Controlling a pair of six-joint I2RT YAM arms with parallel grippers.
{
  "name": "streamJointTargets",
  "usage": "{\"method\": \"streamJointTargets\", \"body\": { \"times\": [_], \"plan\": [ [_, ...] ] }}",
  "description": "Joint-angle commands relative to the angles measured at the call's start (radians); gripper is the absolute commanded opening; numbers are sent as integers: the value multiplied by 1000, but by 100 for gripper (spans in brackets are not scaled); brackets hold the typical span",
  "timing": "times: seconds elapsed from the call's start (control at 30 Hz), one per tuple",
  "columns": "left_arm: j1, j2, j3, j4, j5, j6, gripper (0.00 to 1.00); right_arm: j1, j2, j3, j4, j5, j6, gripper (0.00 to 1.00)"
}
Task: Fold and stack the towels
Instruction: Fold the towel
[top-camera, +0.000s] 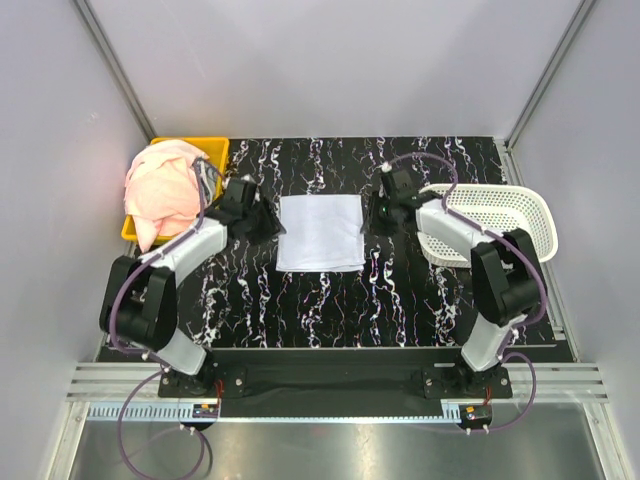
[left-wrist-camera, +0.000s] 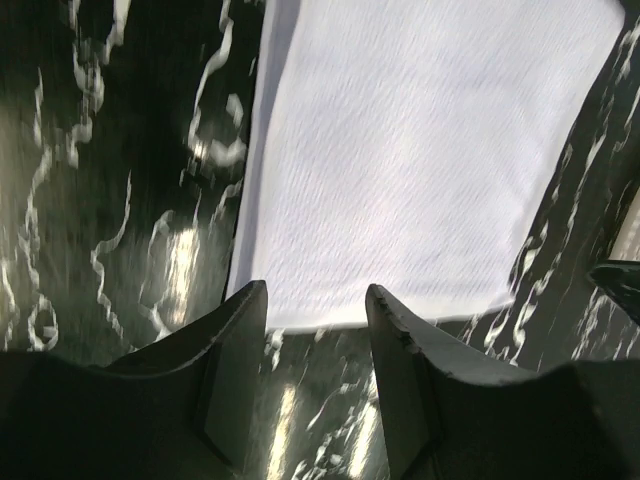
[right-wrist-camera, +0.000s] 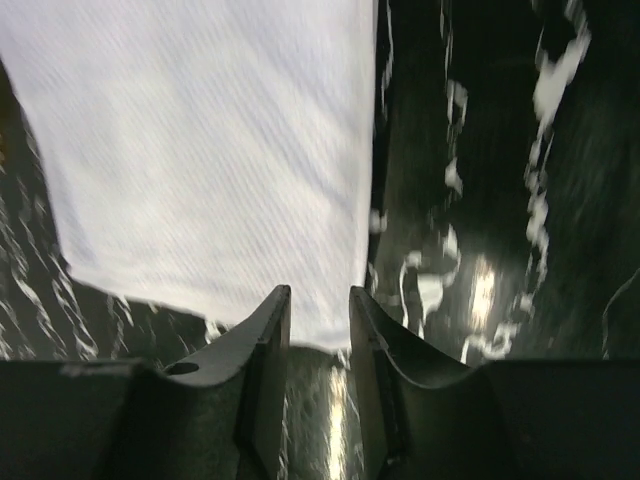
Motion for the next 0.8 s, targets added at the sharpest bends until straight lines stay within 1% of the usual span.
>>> {"method": "streamJointTargets", "body": {
  "times": [0.0, 0.03, 0.07, 0.1, 0.13, 0.17, 0.2, 0.27, 0.3, 0.43, 0.53, 0.67, 0.77],
  "plan": [
    [15, 140, 205, -11, -98, 78, 50, -53, 130, 208, -34, 62, -43, 37],
    [23, 186, 248, -22, -99, 95, 50, -62, 166, 257, -48, 68, -54, 37],
    [35, 266, 353, -42, -108, 110, 50, -65, 199, 349, -57, 76, -59, 37],
    [41, 309, 396, -83, -134, 143, 49, -67, 270, 395, -85, 90, -63, 37],
    [54, 347, 444, -99, -148, 158, 50, -67, 304, 487, -105, 93, -72, 37],
    [60, 415, 517, -128, -148, 176, 49, -67, 337, 526, -120, 94, -77, 37],
    [64, 446, 558, -143, -153, 208, 49, -68, 394, 566, -152, 97, -80, 37],
    [75, 499, 616, -166, -148, 245, 50, -67, 437, 647, -174, 108, -86, 38],
    [75, 545, 674, -180, -147, 276, 50, -68, 468, 666, -185, 110, -91, 39],
    [78, 639, 776, -228, -139, 325, 50, -68, 528, 735, -202, 108, -105, 42],
    [78, 667, 796, -223, -136, 333, 50, -68, 577, 761, -217, 145, -120, 42],
    [77, 668, 777, -205, -144, 324, 52, -67, 635, 808, -237, 176, -137, 43],
    [77, 685, 799, -226, -165, 321, 53, -68, 666, 824, -248, 195, -146, 43]
  ]
}}
